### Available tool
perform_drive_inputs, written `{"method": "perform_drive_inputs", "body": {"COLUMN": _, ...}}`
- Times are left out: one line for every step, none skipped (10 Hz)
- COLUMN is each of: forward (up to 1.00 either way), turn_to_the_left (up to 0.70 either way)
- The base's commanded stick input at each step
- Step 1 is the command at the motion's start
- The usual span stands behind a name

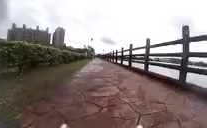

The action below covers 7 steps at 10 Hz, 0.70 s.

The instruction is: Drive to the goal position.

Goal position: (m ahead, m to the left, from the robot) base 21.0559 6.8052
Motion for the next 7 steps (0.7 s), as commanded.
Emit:
{"method": "perform_drive_inputs", "body": {"forward": 0.85, "turn_to_the_left": 0.01}}
{"method": "perform_drive_inputs", "body": {"forward": 0.85, "turn_to_the_left": 0.01}}
{"method": "perform_drive_inputs", "body": {"forward": 0.85, "turn_to_the_left": 0.01}}
{"method": "perform_drive_inputs", "body": {"forward": 0.85, "turn_to_the_left": 0.01}}
{"method": "perform_drive_inputs", "body": {"forward": 0.85, "turn_to_the_left": 0.01}}
{"method": "perform_drive_inputs", "body": {"forward": 0.85, "turn_to_the_left": 0.01}}
{"method": "perform_drive_inputs", "body": {"forward": 0.85, "turn_to_the_left": 0.01}}
